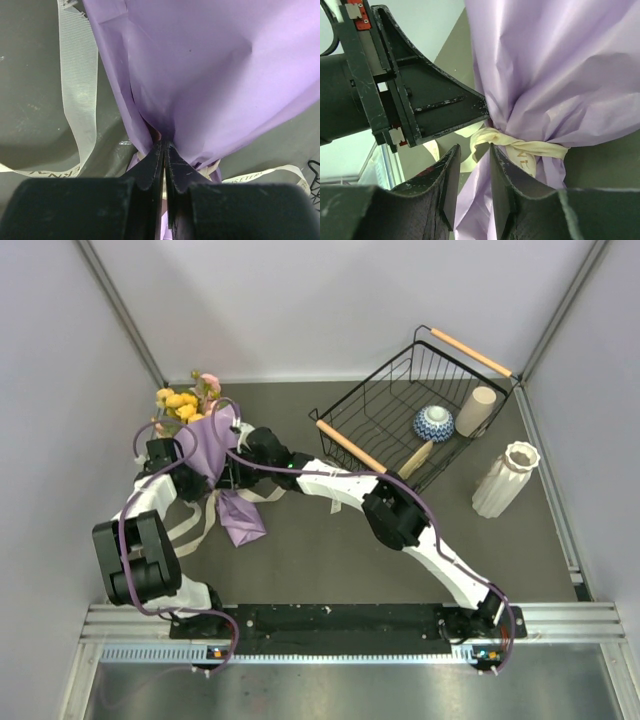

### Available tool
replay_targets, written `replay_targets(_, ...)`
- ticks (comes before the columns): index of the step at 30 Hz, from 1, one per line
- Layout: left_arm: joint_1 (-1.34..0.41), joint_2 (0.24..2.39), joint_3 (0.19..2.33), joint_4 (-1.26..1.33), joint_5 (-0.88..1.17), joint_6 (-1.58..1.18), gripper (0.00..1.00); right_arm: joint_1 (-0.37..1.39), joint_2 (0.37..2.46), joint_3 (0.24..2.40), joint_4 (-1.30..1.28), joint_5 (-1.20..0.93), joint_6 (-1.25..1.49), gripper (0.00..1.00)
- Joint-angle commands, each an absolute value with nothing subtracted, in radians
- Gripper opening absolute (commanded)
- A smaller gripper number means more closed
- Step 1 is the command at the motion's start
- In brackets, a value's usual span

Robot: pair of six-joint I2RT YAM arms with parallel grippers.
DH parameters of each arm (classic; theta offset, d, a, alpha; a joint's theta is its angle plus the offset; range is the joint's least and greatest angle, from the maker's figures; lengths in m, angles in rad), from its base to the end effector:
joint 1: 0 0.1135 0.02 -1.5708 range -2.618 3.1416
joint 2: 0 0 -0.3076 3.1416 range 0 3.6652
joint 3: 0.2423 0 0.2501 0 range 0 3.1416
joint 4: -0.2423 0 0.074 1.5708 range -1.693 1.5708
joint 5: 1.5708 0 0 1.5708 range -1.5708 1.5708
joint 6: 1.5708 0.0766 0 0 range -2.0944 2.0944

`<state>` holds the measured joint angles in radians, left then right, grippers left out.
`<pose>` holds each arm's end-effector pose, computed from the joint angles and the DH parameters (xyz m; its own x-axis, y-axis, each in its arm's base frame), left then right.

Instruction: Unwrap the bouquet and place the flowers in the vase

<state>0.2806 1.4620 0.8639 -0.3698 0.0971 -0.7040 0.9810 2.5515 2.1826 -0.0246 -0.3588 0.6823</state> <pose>0.2963 0.0777 0.2084 -0.4591 -0.8028 -0.3805 -0.6821 0.5930 -0.4279 0.3438 0.5620 0.1972 -0.7699 -0.0889 -0.6319 -0.6094 0.3959 0.6869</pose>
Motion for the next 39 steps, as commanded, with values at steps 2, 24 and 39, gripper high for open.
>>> replay_targets(2, 0.285, 1.497, 0.884, -0.394, 0.136, -0.655, 0.06, 0.982, 2.588, 2.220, 0.002, -0.313, 0.741, 0.29)
replay_targets(24, 0.284, 1.456, 0.773, -0.342, 0.259, -0.669, 0.03, 0.966, 2.674, 2.261, 0.018, -0.301, 0.842, 0.29)
replay_targets(39, 0.284, 1.456, 0.772, -0.334, 0.236, -0.673, 0.04, 0.968, 2.551, 2.140, 0.133, -0.347, 0.788, 0.00)
